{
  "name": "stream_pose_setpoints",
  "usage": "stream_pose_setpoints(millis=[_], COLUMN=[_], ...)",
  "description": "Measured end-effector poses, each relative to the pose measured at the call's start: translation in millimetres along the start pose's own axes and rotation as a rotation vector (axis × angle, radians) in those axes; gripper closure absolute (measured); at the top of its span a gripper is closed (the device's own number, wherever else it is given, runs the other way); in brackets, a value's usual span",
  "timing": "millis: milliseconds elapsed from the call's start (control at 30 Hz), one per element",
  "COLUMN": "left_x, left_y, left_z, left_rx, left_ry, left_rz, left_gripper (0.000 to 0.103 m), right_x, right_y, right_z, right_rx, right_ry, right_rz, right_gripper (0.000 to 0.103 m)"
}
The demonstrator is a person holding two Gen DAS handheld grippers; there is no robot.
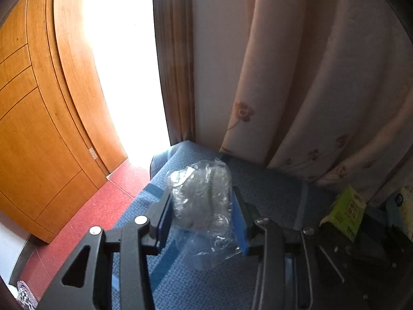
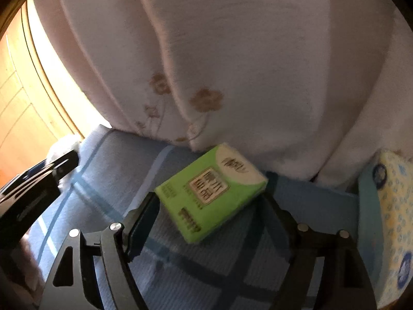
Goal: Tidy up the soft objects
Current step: 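Grasp the clear plastic bag with the left gripper while the right grasps the green tissue pack, then carry the plastic bag and green tissue pack with both tools over the gold tray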
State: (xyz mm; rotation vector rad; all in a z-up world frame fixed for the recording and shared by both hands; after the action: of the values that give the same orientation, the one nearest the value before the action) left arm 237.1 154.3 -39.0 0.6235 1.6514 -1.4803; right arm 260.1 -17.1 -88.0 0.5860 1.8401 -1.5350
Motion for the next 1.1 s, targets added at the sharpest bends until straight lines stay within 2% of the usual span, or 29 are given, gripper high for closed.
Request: stream_pose_setpoints(millis=[133,200,433,733,833,900,1100], left_x=[3.2,4.7,4.0,8.1,6.7,6.7,7.1], left_y=[-0.5,17.0,13.2,18.7,14.9,13.4,-0.2], left_z=[2.4,-2.3,-0.4,1.8,2.9,4.5,21.3], left_rx=[-0.004,-0.001,-0.007,-0.005,0.005,0.017,0.029], left_ry=[-0.006,-0.007,0.003,0.000,0.003,0.009,0.086], left_rz=[-0.006,-0.012,-0.021,-0.032,-0.027,-0.012,0.067], left_gripper=[0.062,0.062,0.062,0.061,0.061,0.061,0.061], right_x=[-7.0,-7.6,-7.3,-9.1,-5.9,-7.3,-2.3], right_y=[6.4,8.7,11.4,-3.3,-25.5,-40.1,-83.9], right_z=[5.4,3.2,-2.0,9.7,13.7,12.7,7.9], right_rx=[0.011,0.023,0.010,-0.064,-0.093,-0.081,0.034], right_ry=[0.015,0.004,-0.022,0.067,0.100,0.090,0.038], right_rz=[0.002,-0.002,-0.006,0.039,0.107,0.161,0.321], right_gripper=[0.021,0.020,0.020,0.035,0.037,0.037,0.038])
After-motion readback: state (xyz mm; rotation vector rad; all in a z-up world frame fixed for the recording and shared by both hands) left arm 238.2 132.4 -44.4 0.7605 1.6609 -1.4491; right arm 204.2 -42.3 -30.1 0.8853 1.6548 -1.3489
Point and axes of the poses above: each gripper's, at about its wrist camera, not at the fingertips, and y roughly the way its jaws point, z to its right, x to its underside, the point moved 4 cm from there along y, roughly the way its jaws point, and after that the axes turned 11 degrees about z, right-handed, at the moved point
